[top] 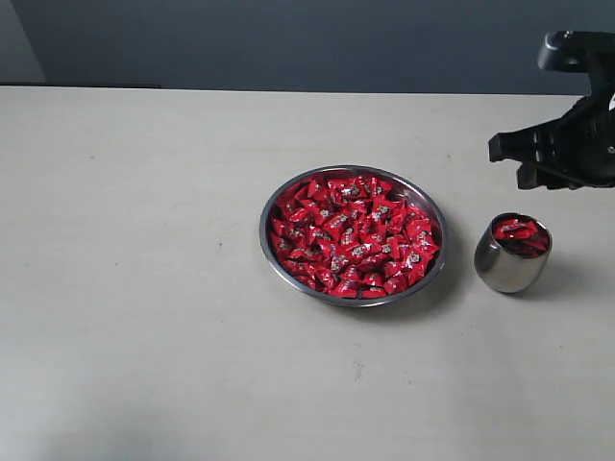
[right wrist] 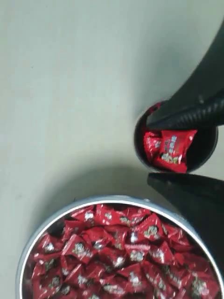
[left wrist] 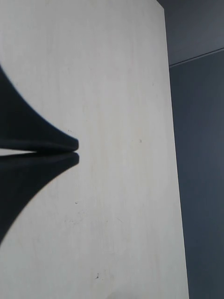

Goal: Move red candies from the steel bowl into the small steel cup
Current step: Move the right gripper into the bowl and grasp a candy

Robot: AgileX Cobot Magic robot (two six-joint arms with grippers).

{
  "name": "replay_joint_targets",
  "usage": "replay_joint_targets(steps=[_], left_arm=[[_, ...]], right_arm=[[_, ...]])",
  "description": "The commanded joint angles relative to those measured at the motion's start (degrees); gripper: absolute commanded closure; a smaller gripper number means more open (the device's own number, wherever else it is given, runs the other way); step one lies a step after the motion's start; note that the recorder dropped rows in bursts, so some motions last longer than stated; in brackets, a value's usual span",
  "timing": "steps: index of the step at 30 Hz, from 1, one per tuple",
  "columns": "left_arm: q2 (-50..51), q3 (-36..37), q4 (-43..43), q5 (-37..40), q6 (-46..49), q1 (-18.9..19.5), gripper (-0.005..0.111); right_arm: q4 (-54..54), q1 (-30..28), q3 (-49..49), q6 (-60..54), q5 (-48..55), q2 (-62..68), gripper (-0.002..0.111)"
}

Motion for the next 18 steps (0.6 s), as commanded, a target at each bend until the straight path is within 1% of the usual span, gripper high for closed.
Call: replay_joint_targets(steps=[1, 4, 7, 12, 16, 18], left_arm=[[-0.27, 0.11, 0.11, -0.55, -0.11, -0.28, 0.106], [-0.27, 0.11, 0.11, -0.55, -0.11, -0.28, 0.106], [-0.27, 0.11, 0.11, -0.55, -0.11, -0.28, 0.106], [-0.27, 0.11, 0.11, -0.55, -0.11, -0.28, 0.106], [-0.27, 0.11, 0.11, -0.55, -0.11, -0.28, 0.106], [-0.27, 0.11, 0.11, -0.55, -0.11, -0.28, 0.106]], right_arm=[[13.92, -0.12, -1.45, -11.89, 0.63, 0.06, 0.077], [28.33, -0.02, -2.02, -23.35, 1.79, 2.11, 0.077], [36.40, 1.56, -2.02, -31.19, 0.15, 4.90, 0.077], [37.60, 5.70, -4.65, -32.61, -1.59, 10.72, 0.077], [36.09, 7.82, -11.22, -33.17, -2.54, 16.91, 0.077], [34.82, 7.77, -15.54, -33.17, -1.85, 20.10, 0.077]])
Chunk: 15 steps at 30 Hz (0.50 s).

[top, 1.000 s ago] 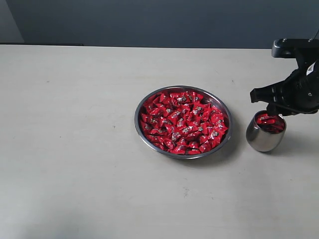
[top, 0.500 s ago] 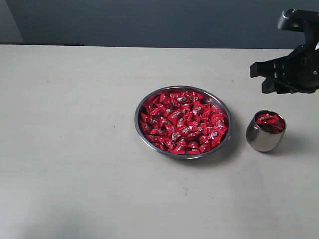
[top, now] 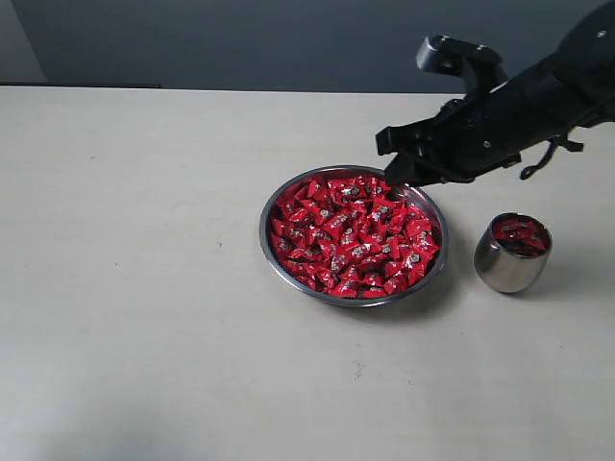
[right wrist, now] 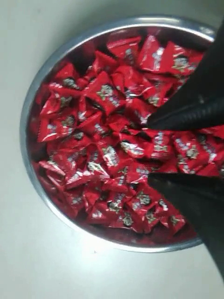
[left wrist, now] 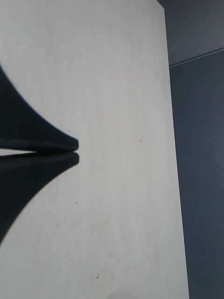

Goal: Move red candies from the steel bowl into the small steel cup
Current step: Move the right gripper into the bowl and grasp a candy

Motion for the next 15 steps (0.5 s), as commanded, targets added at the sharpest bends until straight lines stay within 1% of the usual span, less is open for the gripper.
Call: replay_joint_targets(steps=[1, 9, 15], left_arm=[[-0.27, 0.11, 0.11, -0.55, -0.11, -0.28, 0.106], [-0.27, 0.11, 0.11, -0.55, -0.11, -0.28, 0.106], [-0.27, 0.11, 0.11, -0.55, -0.11, -0.28, 0.106]], right_arm=[[-2.22, 0.51, -8.87, -0.86, -0.28, 6.78, 0.077], [-4.06, 0.51, -22.03, -0.86, 4.66, 18.15, 0.077], [-4.35, 0.51, -27.66, -0.86, 7.69, 24.33, 0.077]])
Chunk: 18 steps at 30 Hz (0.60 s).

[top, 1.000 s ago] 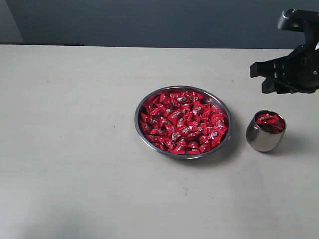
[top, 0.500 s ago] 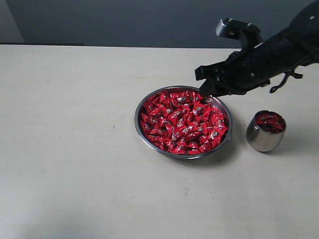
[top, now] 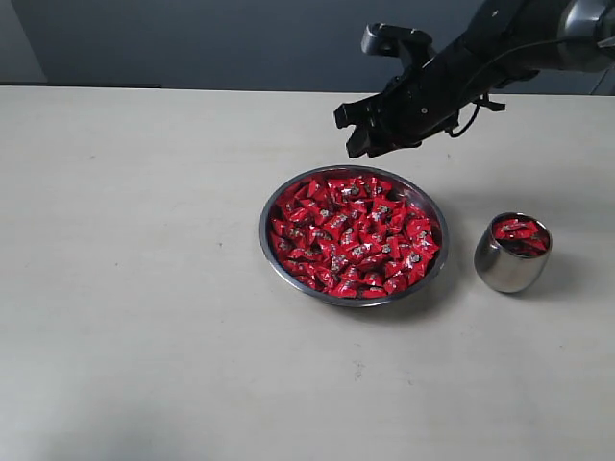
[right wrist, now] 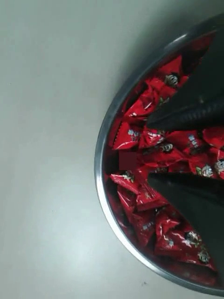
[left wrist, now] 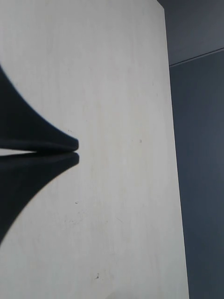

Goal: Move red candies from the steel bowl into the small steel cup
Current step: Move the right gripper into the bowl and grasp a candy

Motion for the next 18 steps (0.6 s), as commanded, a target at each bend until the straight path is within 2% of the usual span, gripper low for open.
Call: replay_joint_targets(steps=[1, 14, 18], left_arm=[[-0.27, 0.11, 0.11, -0.55, -0.11, -0.28, 0.106], [-0.27, 0.11, 0.11, -0.55, -0.11, -0.28, 0.106], [-0.27, 0.11, 0.11, -0.55, -0.11, -0.28, 0.106]], right_arm=[[-0.72, 0.03, -3.49, -0.50, 2.23, 4.03, 0.077], [-3.05, 0.03, -4.38, -0.63, 2.29, 6.93, 0.077], [-3.05, 0.03, -4.38, -0.70, 2.29, 6.93, 0.084]])
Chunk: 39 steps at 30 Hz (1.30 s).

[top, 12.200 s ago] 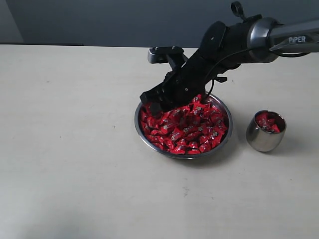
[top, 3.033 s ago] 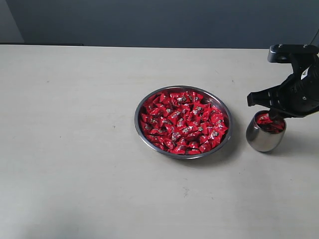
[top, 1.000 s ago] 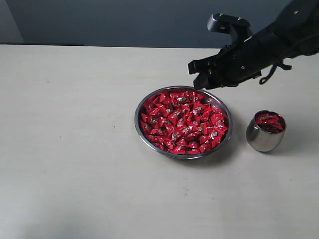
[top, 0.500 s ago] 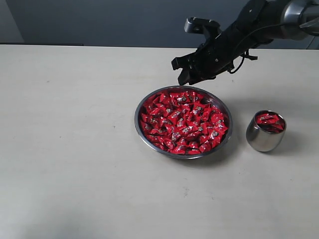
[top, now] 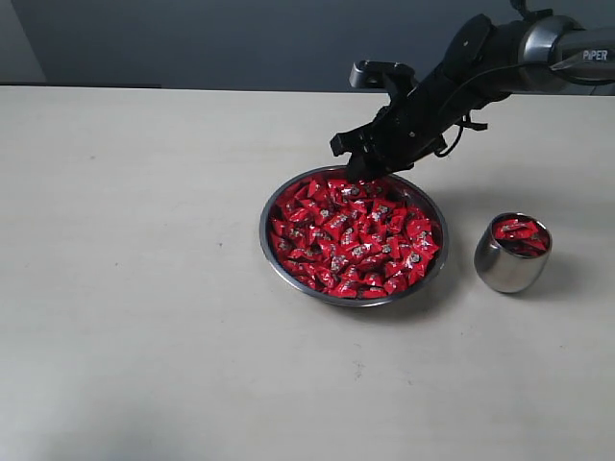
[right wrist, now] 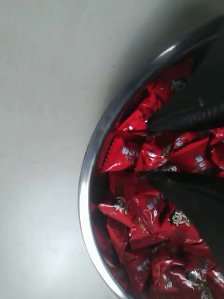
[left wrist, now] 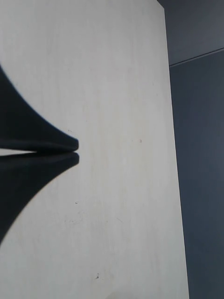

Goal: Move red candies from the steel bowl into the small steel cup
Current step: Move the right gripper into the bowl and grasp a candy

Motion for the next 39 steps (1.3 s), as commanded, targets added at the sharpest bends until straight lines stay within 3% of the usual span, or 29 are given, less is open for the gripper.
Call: replay_joint_targets(steps=[1, 4, 14, 19, 27, 30, 37, 39], left_arm=[[-0.27, 0.11, 0.11, -0.55, -0.11, -0.28, 0.106], [-0.27, 0.11, 0.11, -0.55, -0.11, -0.28, 0.106], [-0.27, 0.11, 0.11, -0.55, -0.11, -0.28, 0.106], [-0.27, 0.11, 0.11, -0.55, -0.11, -0.28, 0.106], [-0.27, 0.11, 0.11, -0.55, -0.11, -0.28, 0.106], [-0.27, 0.11, 0.11, -0.55, -0.11, -0.28, 0.106], [-0.27, 0.11, 0.11, -0.55, -0.11, -0.28, 0.106], [-0.27, 0.11, 0.11, -0.55, -0.11, -0.28, 0.106]], right_arm=[[-0.41, 0.00, -0.34, -0.70, -0.19, -0.14, 0.088], [-0.41, 0.11, -0.34, -0.70, -0.08, -0.14, 0.093], [-0.63, 0.11, -0.34, -0.93, -0.42, -0.14, 0.093], [0.44, 0.11, -0.34, -0.93, -0.43, 2.38, 0.074], [1.12, 0.11, -0.49, -0.93, -0.31, 2.89, 0.075], [1.53, 0.11, -0.49, -0.93, -0.17, 2.68, 0.080], [1.64, 0.11, -4.07, -0.93, 3.91, 2.68, 0.109], [1.64, 0.11, -5.08, -0.93, 5.33, 2.68, 0.109]])
